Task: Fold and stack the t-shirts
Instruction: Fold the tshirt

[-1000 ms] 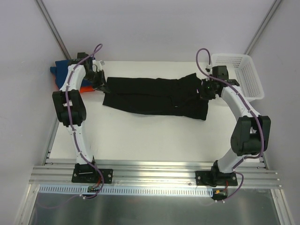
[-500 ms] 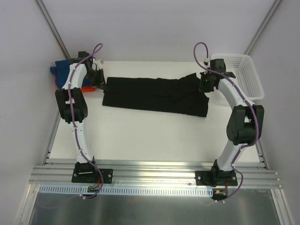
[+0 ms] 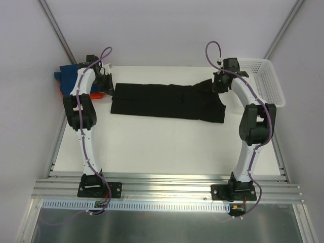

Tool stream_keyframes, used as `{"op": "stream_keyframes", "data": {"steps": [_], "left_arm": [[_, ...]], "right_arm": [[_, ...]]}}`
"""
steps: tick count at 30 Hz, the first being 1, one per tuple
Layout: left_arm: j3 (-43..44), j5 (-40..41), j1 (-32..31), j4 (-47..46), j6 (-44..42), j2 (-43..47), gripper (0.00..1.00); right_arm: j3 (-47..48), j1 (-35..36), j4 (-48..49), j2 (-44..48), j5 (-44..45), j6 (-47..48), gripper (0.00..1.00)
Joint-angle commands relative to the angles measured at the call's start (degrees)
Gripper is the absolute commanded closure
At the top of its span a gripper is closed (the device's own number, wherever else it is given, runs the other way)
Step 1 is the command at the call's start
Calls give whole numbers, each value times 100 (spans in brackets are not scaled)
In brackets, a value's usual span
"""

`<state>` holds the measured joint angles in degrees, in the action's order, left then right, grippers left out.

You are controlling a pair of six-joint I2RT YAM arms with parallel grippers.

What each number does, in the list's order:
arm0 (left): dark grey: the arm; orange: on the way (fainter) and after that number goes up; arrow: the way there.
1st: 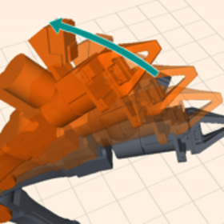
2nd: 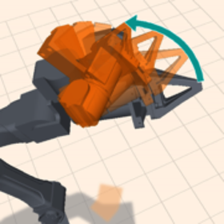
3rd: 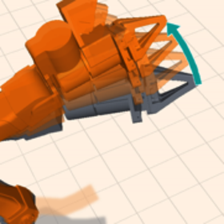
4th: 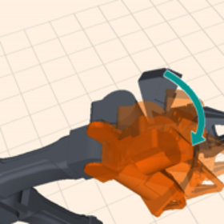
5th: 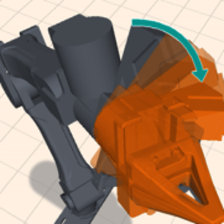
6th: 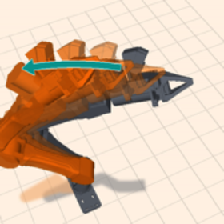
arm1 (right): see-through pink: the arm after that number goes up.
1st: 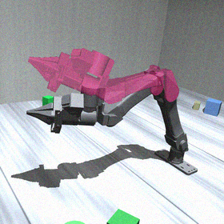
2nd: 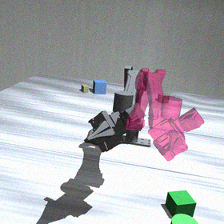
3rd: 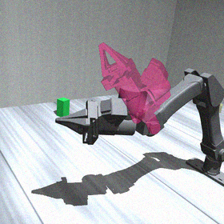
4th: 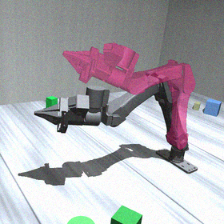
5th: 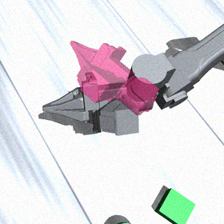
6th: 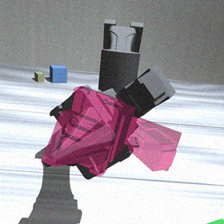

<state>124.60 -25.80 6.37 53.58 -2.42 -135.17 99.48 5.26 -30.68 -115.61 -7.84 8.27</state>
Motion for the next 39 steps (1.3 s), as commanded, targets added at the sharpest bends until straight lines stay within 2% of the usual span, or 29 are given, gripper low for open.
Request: {"op": "stream_keyframes", "data": {"steps": [1,8,24,37,38,39], "left_arm": [[302,172,4,-58,-13,70,100],[478,436,5,-146,-5,-114,100],[619,409,4,-225,110,-510,100],[909,726,-57,-366,154,-765,100],[909,743,-66,-366,145,-774,91],[909,778,-101,-375,145,-782,67]], "right_arm": [[431,63,18,-110,98,96,100],[651,116,9,-374,151,131,99],[932,204,88,-875,396,341,99],[1724,239,97,-1552,696,491,99],[1802,239,36,-1604,687,482,99],[1820,222,44,-1605,722,482,99]]}}
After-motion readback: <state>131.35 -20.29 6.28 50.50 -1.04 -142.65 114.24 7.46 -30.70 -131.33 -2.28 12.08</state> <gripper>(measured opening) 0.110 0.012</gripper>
